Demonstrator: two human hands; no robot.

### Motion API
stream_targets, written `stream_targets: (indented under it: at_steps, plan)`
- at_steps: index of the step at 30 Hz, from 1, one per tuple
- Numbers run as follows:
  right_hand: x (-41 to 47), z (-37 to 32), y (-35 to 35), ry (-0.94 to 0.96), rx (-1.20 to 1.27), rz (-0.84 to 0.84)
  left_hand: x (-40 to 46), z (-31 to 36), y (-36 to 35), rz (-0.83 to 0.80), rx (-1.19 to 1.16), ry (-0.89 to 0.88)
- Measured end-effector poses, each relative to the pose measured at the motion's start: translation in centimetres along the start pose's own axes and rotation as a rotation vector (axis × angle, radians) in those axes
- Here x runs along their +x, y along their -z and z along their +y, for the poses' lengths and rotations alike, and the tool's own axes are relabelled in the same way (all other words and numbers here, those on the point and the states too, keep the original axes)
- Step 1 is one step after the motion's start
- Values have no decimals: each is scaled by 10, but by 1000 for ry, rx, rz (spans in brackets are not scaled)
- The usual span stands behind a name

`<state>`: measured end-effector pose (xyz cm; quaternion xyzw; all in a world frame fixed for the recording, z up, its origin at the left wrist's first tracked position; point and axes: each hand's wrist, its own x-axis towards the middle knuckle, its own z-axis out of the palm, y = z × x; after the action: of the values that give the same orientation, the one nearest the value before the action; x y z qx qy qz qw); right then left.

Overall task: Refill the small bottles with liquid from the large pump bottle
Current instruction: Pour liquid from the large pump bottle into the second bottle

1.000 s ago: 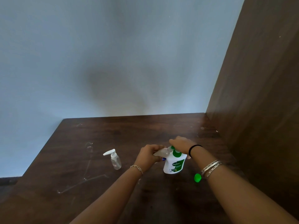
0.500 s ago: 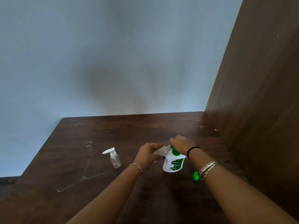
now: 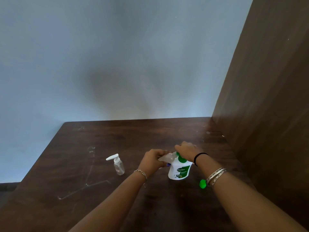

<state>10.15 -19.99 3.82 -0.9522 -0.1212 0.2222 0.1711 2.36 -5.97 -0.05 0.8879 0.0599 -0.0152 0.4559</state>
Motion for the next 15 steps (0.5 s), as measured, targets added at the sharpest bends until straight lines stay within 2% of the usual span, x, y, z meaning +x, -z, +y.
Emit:
stream_targets:
  at_steps: [4, 9, 15]
  plan:
    - [2, 0, 3, 6, -32, -37, 0, 1, 1, -3, 5, -6]
    - [2, 1, -2, 6, -34, 9, 0, 1, 1, -7, 5, -13]
    - [-4, -1, 8, 20, -13, -57, -1, 2, 4, -14, -11, -21]
